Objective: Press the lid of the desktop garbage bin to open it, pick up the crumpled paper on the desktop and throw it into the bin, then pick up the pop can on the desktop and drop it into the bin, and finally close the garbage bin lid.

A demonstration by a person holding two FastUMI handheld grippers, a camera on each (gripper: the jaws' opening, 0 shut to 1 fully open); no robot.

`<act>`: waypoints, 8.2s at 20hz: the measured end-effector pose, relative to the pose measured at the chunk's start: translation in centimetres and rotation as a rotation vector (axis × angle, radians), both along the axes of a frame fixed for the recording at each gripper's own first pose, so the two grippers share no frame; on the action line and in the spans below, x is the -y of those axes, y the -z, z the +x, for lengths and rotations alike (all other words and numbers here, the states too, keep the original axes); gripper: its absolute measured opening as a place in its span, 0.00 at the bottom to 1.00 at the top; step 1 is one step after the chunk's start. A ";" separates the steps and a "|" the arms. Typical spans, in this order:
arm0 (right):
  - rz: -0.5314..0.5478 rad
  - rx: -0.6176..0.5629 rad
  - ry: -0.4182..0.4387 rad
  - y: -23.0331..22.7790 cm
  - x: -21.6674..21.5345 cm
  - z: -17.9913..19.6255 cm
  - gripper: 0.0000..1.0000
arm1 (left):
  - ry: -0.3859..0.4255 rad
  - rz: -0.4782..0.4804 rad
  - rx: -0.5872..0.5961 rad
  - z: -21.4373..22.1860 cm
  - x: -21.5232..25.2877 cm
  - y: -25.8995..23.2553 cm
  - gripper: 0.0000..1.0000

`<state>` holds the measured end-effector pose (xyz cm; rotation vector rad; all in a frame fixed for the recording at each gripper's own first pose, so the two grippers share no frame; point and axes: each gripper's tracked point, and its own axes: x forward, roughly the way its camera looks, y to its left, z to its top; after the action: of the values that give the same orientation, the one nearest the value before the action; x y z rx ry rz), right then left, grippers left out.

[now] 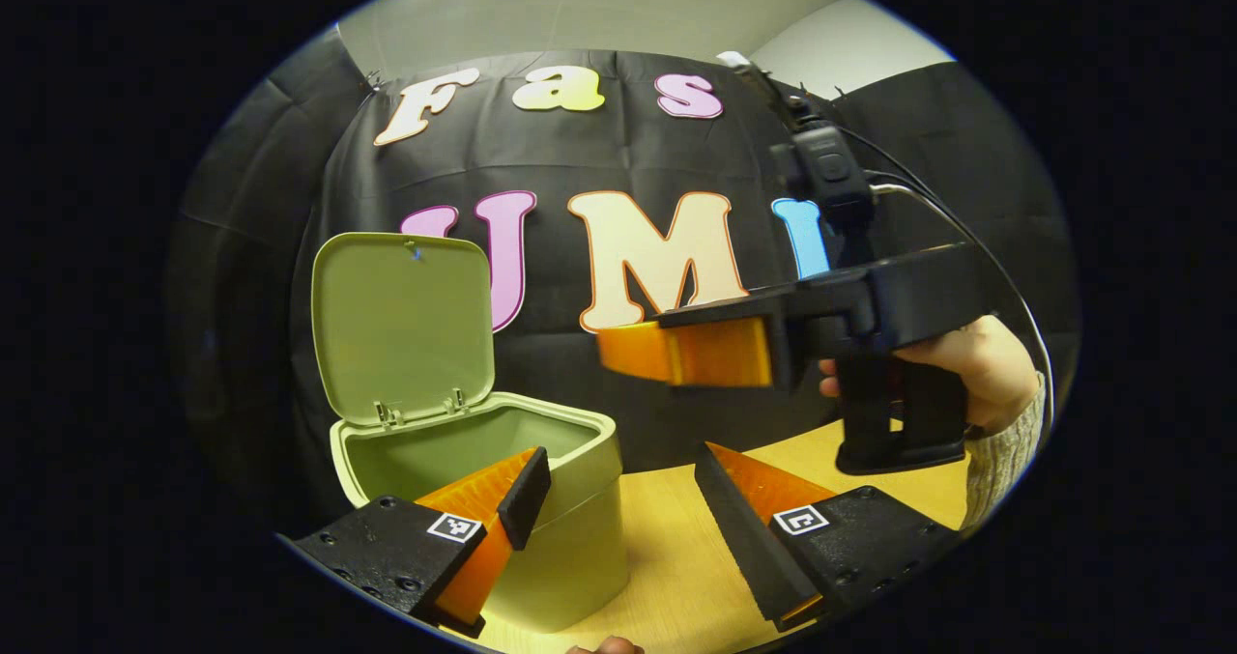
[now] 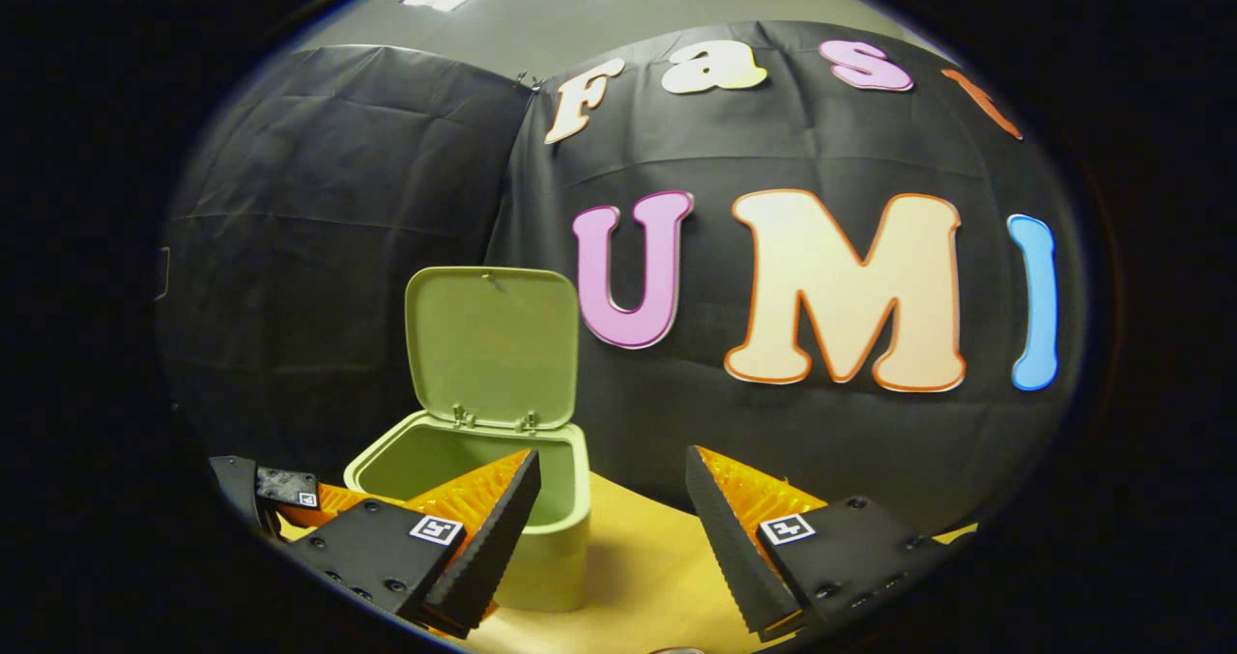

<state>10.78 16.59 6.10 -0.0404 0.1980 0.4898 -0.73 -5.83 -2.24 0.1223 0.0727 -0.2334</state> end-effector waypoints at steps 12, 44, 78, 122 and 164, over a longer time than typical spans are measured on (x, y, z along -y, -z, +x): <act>-0.028 -0.002 0.306 5.8 16.9 -7.4 0.95 | 0.078 0.110 -0.036 -0.3 6.0 2.5 0.94; 0.041 0.002 0.441 7.7 25.7 -9.0 0.95 | 0.215 0.282 -0.486 1.5 15.1 21.6 0.94; 0.066 -0.030 0.506 6.0 26.4 -8.7 0.95 | 0.028 0.065 -0.063 2.8 6.9 0.1 0.77; -0.072 -0.090 0.355 7.8 20.2 -6.2 0.95 | -0.389 0.176 0.119 10.2 -13.2 -19.4 0.84; -0.021 0.013 0.326 8.0 19.4 -8.9 0.95 | -0.239 0.063 0.048 4.1 -8.0 -11.2 0.84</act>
<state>1.89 -2.81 -1.88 -0.0312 0.1930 0.1629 3.34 2.15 8.97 0.1799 0.0464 0.0104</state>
